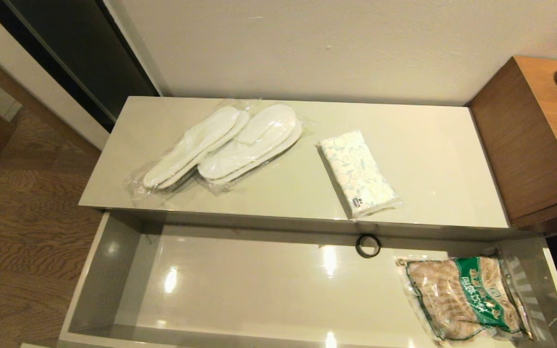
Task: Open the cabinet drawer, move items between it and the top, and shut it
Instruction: Close the drawer
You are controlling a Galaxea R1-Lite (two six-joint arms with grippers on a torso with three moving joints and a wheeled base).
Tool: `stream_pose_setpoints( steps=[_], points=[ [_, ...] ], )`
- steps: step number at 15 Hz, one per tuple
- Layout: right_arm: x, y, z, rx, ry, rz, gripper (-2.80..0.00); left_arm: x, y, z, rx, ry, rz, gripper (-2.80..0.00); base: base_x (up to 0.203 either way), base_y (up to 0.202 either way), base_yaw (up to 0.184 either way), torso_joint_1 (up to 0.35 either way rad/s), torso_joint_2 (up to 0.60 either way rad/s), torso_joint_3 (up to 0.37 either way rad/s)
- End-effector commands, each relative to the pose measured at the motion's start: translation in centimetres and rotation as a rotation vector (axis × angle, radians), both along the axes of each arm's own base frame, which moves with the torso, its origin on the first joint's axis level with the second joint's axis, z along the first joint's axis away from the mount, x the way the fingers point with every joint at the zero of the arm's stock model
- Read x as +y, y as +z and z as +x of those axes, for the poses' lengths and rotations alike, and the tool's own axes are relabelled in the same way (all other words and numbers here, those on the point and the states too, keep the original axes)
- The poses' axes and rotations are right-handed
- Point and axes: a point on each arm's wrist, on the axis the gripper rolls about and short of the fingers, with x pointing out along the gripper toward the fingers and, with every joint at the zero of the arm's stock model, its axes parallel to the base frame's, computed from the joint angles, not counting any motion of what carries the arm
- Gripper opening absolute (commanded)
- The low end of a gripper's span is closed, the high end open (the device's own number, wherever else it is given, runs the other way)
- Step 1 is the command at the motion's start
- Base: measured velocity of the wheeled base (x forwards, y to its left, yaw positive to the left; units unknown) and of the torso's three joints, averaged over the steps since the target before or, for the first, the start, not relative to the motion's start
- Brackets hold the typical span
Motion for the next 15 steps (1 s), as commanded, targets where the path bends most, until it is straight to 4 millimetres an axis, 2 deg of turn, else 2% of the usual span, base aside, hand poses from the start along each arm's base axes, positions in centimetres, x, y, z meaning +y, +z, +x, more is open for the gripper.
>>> stream_pose_setpoints(
  steps=[1,6,8,10,12,13,15],
  points=[
    [0.0,0.1,0.0,-0.006,0.0,-0.005,-2.8,0.0,0.0,0.0,0.002,0.001,-0.002,-2.8,0.0,0.0,0.0,0.0,0.0,0.0],
    [0.0,0.4,0.0,-0.041,-0.008,0.005,-2.8,0.0,0.0,0.0,0.002,0.001,-0.001,-2.8,0.0,0.0,0.0,0.0,0.0,0.0],
    [0.0,1.2,-0.3,-0.056,-0.002,0.012,-2.8,0.0,0.0,0.0,0.002,0.001,-0.001,-2.8,0.0,0.0,0.0,0.0,0.0,0.0],
    [0.1,4.6,-2.3,-0.062,0.056,0.018,-2.8,0.0,0.0,0.0,0.002,0.001,-0.002,-2.8,0.0,0.0,0.0,0.0,0.0,0.0],
    [0.3,9.7,-6.0,-0.118,0.133,0.019,-2.8,0.0,0.0,0.0,0.001,0.001,-0.002,-2.8,0.0,0.0,0.0,0.0,0.0,0.0],
    [0.4,12.2,-7.2,-0.124,0.143,0.035,-2.8,0.0,0.0,0.0,0.001,0.001,-0.001,-2.8,0.0,0.0,0.0,0.0,0.0,0.0],
    [0.5,16.9,-7.3,-0.063,0.113,0.104,-2.8,0.0,0.0,0.0,0.002,0.001,-0.002,-2.8,0.0,0.0,0.0,0.0,0.0,0.0]
  ],
)
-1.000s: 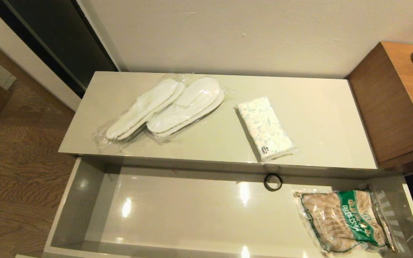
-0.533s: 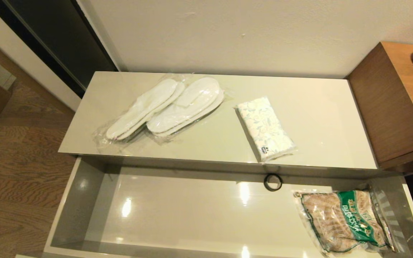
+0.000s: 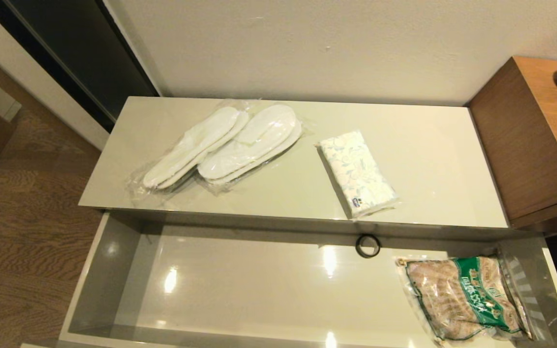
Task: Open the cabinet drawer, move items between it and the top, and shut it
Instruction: Close the drawer
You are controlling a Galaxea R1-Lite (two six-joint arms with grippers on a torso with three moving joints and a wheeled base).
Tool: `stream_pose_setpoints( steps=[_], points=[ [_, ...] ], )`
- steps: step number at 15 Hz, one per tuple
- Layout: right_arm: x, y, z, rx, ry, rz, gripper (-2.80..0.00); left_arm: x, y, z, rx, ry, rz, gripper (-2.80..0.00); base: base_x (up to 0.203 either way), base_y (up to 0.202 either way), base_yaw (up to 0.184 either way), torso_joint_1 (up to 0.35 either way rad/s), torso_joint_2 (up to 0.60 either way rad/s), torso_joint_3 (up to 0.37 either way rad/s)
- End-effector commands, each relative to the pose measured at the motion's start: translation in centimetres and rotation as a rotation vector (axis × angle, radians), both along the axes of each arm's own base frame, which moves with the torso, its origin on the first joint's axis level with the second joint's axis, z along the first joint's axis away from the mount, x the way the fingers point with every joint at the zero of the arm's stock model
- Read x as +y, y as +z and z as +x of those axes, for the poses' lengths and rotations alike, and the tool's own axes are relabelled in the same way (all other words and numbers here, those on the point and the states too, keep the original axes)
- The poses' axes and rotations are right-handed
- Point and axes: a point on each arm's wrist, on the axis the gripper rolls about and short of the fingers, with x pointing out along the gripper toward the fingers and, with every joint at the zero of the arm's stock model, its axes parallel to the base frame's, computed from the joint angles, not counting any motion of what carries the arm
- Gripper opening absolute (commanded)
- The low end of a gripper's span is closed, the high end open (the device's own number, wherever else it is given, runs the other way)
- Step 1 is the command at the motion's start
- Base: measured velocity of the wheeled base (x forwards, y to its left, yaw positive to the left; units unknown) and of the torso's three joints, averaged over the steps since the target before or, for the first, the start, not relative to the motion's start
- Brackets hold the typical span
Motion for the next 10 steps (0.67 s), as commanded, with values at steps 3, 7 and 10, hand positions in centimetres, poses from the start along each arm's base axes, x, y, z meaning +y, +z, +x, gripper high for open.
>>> stream_pose_setpoints(
  steps=[3,7,10],
  points=[
    [0.4,5.2,2.2,0.244,-0.081,0.047,-2.8,0.0,0.0,0.0,0.001,0.001,-0.001,-2.8,0.0,0.0,0.0,0.0,0.0,0.0],
    [0.8,7.6,4.6,0.419,-0.169,0.06,-2.8,0.0,0.0,0.0,0.001,0.001,-0.001,-2.8,0.0,0.0,0.0,0.0,0.0,0.0],
    [0.5,6.9,6.6,0.647,-0.16,0.044,-2.8,0.0,0.0,0.0,0.003,0.001,-0.001,-2.8,0.0,0.0,0.0,0.0,0.0,0.0]
  ],
)
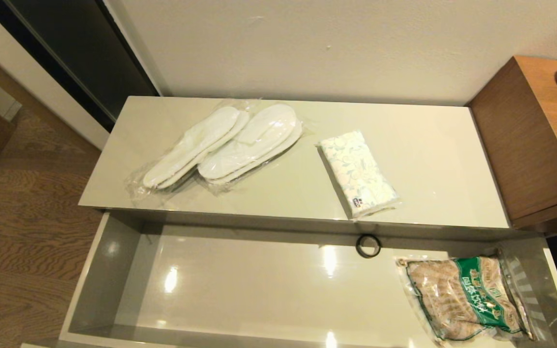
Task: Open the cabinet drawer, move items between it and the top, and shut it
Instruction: Close the drawer
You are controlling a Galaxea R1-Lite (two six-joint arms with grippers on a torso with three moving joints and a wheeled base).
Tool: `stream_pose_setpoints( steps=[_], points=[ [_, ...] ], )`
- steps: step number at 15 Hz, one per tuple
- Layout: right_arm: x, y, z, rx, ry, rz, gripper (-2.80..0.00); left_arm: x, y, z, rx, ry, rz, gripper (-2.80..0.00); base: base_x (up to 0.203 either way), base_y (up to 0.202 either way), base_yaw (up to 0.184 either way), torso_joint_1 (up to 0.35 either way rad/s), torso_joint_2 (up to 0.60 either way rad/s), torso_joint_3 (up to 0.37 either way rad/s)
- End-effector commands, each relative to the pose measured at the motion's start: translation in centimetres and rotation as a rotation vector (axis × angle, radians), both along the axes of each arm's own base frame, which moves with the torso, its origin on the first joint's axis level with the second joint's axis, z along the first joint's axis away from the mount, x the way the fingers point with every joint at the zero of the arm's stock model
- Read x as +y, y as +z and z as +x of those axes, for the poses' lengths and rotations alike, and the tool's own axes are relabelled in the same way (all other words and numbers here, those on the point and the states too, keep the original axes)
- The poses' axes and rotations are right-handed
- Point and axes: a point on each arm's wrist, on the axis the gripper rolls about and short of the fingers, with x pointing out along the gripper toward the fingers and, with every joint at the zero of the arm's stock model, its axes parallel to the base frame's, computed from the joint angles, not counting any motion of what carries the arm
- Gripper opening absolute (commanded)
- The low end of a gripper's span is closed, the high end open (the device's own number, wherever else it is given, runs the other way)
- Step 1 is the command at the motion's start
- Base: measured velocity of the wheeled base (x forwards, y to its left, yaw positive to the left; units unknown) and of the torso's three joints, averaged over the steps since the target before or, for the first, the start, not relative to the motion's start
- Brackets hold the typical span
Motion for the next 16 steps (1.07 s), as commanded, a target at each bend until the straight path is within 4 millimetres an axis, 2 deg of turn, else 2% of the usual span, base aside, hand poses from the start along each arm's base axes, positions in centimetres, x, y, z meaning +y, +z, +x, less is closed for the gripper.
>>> stream_pose_setpoints(
  steps=[1,4,7,10,12,14,16],
  points=[
    [-0.4,-0.2,2.3,0.182,0.004,0.028,-2.8,0.0,0.0,0.0,0.001,0.0,-0.001,-2.8,0.0,0.0,0.0,0.0,0.0,0.0],
    [-0.6,-1.7,4.6,0.472,0.058,0.155,-2.8,0.0,0.0,0.0,0.001,0.0,-0.001,-2.8,0.0,0.0,0.0,0.0,0.0,0.0],
    [-0.7,-4.9,5.9,0.598,0.096,0.249,-2.8,0.0,0.0,0.0,0.002,0.0,-0.001,-2.8,0.0,0.0,0.0,0.0,0.0,0.0],
    [-1.2,-9.5,8.2,0.583,0.05,0.226,-2.8,0.0,0.0,0.0,0.001,0.0,-0.001,-2.8,0.0,0.0,0.0,0.0,0.0,0.0],
    [-1.5,-12.2,9.6,0.509,0.011,0.18,-2.8,0.0,0.0,0.0,0.001,0.0,-0.001,-2.8,0.0,0.0,0.0,0.0,0.0,0.0],
    [-1.5,-13.8,10.0,0.484,0.028,0.144,-2.8,0.0,0.0,0.0,0.001,0.0,-0.001,-2.8,0.0,0.0,0.0,0.0,0.0,0.0],
    [-1.2,-14.1,10.0,0.493,0.112,0.117,-2.8,0.0,0.0,0.0,0.001,0.0,-0.001,-2.8,0.0,0.0,0.0,0.0,0.0,0.0]
  ],
)
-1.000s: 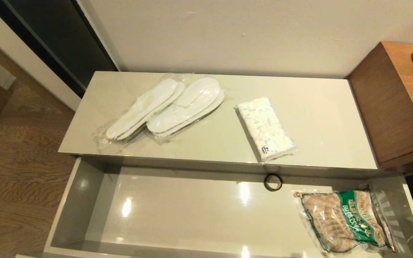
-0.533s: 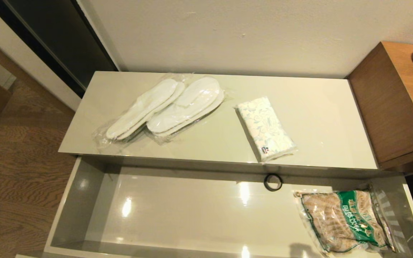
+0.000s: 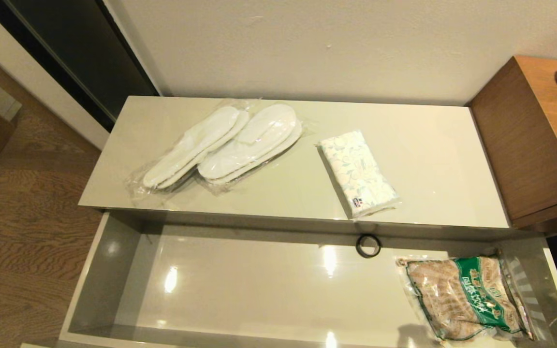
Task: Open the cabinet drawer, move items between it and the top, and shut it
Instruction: Close the drawer
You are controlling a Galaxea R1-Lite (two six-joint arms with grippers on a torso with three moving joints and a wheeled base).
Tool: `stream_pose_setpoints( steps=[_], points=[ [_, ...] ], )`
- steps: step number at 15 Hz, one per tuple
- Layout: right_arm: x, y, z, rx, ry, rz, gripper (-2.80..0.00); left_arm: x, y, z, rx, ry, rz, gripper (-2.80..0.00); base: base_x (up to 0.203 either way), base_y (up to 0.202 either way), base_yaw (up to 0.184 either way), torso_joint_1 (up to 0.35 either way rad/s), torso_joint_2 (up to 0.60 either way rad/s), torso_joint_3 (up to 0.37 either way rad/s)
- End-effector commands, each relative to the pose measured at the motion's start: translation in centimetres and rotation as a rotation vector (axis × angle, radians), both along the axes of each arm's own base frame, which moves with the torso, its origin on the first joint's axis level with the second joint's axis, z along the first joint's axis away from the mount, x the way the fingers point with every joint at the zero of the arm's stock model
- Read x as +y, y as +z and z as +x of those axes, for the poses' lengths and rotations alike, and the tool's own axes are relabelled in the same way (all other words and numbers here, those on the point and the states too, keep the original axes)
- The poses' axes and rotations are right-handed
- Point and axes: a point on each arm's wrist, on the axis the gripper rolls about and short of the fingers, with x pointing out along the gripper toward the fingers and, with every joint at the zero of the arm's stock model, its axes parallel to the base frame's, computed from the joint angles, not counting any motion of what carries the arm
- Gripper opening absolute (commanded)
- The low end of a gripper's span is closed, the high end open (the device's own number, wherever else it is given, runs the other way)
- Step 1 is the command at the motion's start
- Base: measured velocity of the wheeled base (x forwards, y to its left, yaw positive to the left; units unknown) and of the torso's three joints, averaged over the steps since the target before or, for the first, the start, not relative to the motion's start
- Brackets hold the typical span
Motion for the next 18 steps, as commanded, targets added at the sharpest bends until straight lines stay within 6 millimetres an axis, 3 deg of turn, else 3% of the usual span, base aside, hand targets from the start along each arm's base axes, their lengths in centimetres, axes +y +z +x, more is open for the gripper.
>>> stream_pose_setpoints(
  steps=[1,5,9,14,18],
  points=[
    [0.4,-0.6,0.0,0.028,0.078,0.003,-2.8,0.0,0.0,0.0,0.002,0.0,-0.001,-2.8,0.0,0.0,0.0,0.0,0.0,0.0],
    [0.9,-1.7,3.2,0.107,0.13,0.011,-2.8,0.0,0.0,0.0,-0.001,0.0,-0.001,-2.8,0.0,0.0,0.0,0.0,0.0,0.0],
    [1.3,-4.3,6.2,0.161,0.127,-0.014,-2.8,0.0,0.0,0.0,0.0,0.0,-0.001,-2.8,0.0,0.0,0.0,0.0,0.0,0.0],
    [3.9,-6.2,7.9,0.255,0.14,-0.033,-2.8,0.0,0.0,0.0,0.001,0.0,-0.001,-2.8,0.0,0.0,0.0,0.0,0.0,0.0],
    [6.7,-6.8,7.1,0.275,0.19,-0.059,-2.8,0.0,0.0,0.0,-0.001,0.0,-0.001,-2.8,0.0,0.0,0.0,0.0,0.0,0.0]
  ],
)
